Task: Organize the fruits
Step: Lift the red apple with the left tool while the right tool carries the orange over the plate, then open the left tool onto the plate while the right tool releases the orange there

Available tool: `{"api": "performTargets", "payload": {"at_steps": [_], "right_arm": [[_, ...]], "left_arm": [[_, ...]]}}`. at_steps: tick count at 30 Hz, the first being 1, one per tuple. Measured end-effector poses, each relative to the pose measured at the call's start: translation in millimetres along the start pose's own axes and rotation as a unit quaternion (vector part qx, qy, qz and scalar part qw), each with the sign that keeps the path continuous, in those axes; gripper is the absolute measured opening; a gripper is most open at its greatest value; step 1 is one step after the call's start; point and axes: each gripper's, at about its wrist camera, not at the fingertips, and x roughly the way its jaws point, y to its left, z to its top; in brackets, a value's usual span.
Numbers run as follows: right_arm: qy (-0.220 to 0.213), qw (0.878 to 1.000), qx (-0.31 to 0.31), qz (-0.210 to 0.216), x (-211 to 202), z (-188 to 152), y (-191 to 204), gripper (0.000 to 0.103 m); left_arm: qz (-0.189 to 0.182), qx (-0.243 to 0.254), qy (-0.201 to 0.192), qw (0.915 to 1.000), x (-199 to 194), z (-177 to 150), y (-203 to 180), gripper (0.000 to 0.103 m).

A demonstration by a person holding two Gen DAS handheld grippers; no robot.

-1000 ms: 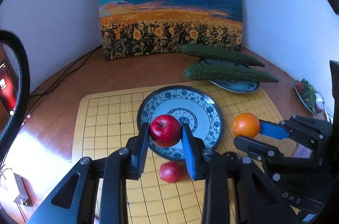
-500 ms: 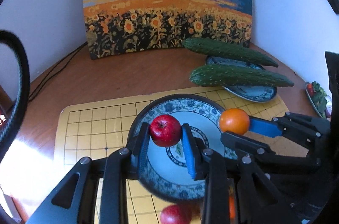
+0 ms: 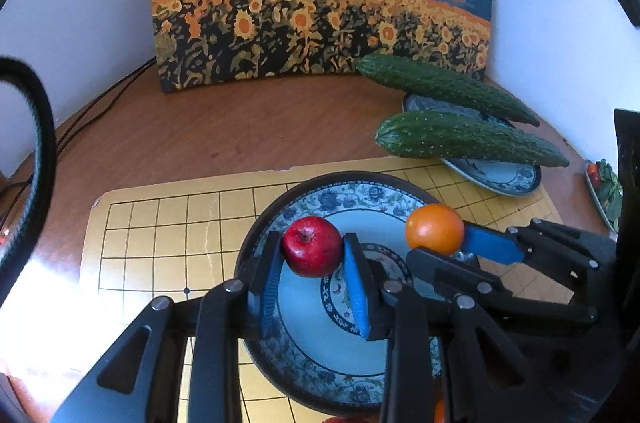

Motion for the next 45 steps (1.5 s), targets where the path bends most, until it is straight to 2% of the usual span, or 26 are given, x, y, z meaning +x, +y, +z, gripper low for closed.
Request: {"api": "performTargets", "payload": {"at_steps": [14, 26, 31, 38, 45], "right_arm": [[-0.010, 1.000, -0.007, 0.001, 0, -2, 0, 0.033], [-0.006, 1.000, -0.002, 0.003, 1, -1, 1, 0.034], [0.000, 1.000, 0.003, 0.005, 2, -1, 0, 0.035], [-0.007, 1.000, 0.005, -0.002, -9, -2, 0, 0.047], [-0.014, 1.000, -0.003, 0.001, -24, -6, 8, 0.048]], "left_arm": [[-0.014, -0.011, -0.001, 0.9998, 4, -2, 6, 0.031], [-0.006, -0.014, 0.007, 0.9999, 3, -1, 5, 0.032], [0.009, -0.011, 0.012, 0.9998, 0, 0, 4, 0.037], [0.020, -0.015, 0.009, 0.9996, -11, 2, 7, 0.050], [0.021, -0.018, 0.006, 0.9996, -25, 0, 7, 0.051]]}}
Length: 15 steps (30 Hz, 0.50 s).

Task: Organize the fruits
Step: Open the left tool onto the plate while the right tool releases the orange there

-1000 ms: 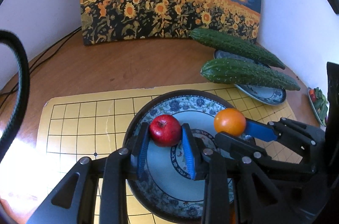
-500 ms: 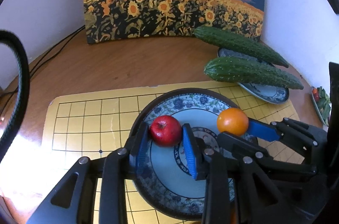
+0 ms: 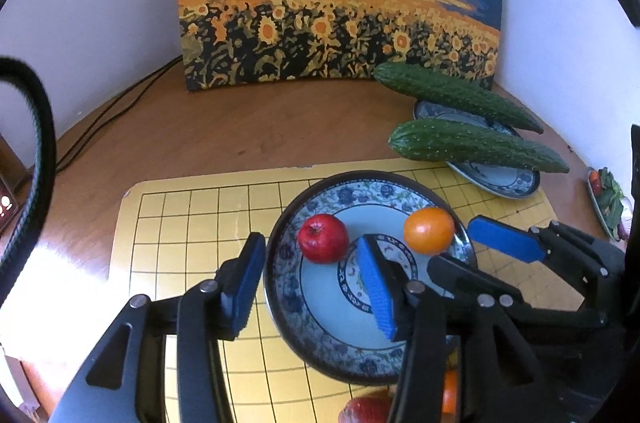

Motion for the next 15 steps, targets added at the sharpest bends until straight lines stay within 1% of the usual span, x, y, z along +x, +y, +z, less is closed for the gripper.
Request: {"api": "performTargets", "payload": {"at_steps": [15], "right_arm": [[-0.014, 1.000, 0.004, -0.001, -39, -12, 18, 0.048]], "left_arm": [[0.000, -0.009, -0.002, 1.0000, -37, -22, 0, 0.051]]}}
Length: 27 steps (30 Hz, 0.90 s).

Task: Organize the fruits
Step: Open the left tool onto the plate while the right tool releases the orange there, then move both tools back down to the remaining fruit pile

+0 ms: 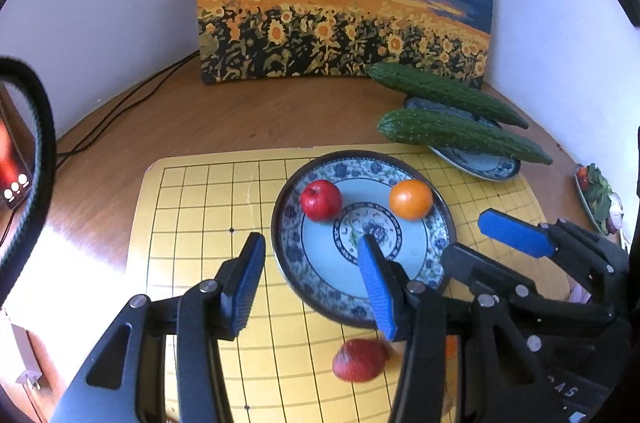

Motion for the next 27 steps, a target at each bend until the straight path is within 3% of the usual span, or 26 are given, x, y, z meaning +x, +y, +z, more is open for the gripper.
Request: {"api": "performTargets", "payload": {"at_steps": [27], "right_arm": [[0.004, 1.000, 0.022, -0.016, -36, -44, -1, 0.048]], "left_arm": [[-0.006, -0.006, 0.010, 0.9999, -29, -52, -5, 0.051]]}}
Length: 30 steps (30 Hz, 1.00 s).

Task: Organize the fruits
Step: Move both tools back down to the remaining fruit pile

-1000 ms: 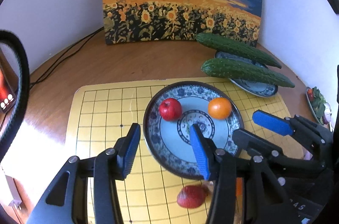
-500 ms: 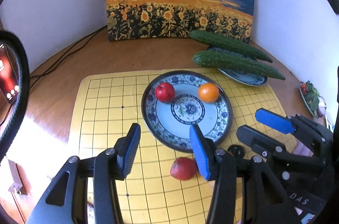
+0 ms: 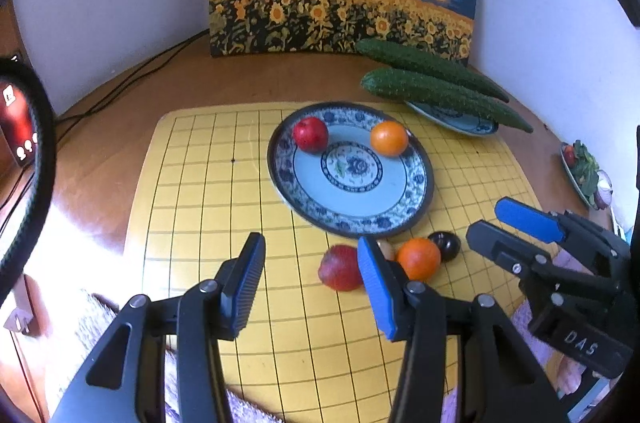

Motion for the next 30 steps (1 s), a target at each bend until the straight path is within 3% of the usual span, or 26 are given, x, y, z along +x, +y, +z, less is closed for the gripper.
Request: {"api": "performTargets", "payload": {"at_steps": [19, 30], "right_arm": [[0.027, 1.000, 0.012, -0.004, 8, -25, -13, 0.048], [0.042, 0.999, 0.001, -0.015, 18, -32, -16, 0.048]], "left_arm": [[-0.017, 0.004, 0.023, 0.9996, 15, -21, -10, 0.051], [-0.007, 0.008, 0.027, 0.9996, 25, -22, -11, 0.051]]}}
